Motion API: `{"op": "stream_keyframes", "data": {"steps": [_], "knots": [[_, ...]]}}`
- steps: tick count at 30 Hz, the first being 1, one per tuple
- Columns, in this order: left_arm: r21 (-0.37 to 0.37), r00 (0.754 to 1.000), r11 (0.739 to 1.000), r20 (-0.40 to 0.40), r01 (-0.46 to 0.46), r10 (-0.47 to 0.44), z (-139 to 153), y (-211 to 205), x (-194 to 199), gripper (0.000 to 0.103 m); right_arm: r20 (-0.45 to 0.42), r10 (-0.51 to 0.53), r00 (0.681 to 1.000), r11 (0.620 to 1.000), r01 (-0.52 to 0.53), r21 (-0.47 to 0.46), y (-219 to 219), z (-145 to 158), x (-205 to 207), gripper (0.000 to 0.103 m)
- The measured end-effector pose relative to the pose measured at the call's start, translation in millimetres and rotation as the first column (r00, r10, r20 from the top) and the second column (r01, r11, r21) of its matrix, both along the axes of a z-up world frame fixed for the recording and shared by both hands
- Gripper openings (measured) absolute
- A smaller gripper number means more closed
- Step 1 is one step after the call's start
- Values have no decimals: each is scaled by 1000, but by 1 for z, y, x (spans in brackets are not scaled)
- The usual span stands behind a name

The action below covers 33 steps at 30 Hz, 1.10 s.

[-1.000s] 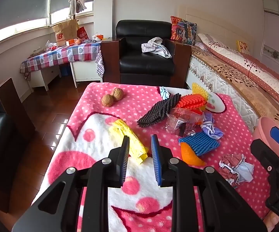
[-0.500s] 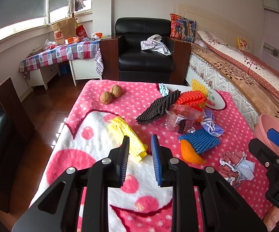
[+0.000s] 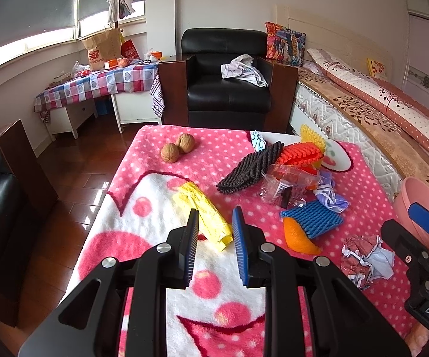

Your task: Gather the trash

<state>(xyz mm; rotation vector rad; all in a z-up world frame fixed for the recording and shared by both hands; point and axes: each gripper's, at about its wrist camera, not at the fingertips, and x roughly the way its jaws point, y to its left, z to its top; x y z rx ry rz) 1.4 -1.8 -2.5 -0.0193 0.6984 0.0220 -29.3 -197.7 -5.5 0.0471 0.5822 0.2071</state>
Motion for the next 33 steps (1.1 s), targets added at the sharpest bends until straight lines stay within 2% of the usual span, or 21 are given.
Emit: {"op": "stream_keyframes", "data": {"steps": [25, 27, 29, 33], "knots": [[-65, 998, 998, -61, 6, -10, -12, 0, 8, 24, -11, -23, 1000, 1000, 23, 11, -12, -6, 2, 71], [-75, 998, 997, -64, 5, -10, -12, 1, 8, 25, -13, -24, 1000, 1000, 24, 12, -13, -6, 2, 71], [-80, 998, 997, -60, 6, -10, -11, 0, 8, 33, -13, -24, 1000, 1000, 25, 13, -13, -7, 1, 71], [-72, 998, 997, -56, 7, -11, -12, -1, 8, 35, -14, -25, 1000, 1000, 25, 12, -13, -7, 1, 71]]}}
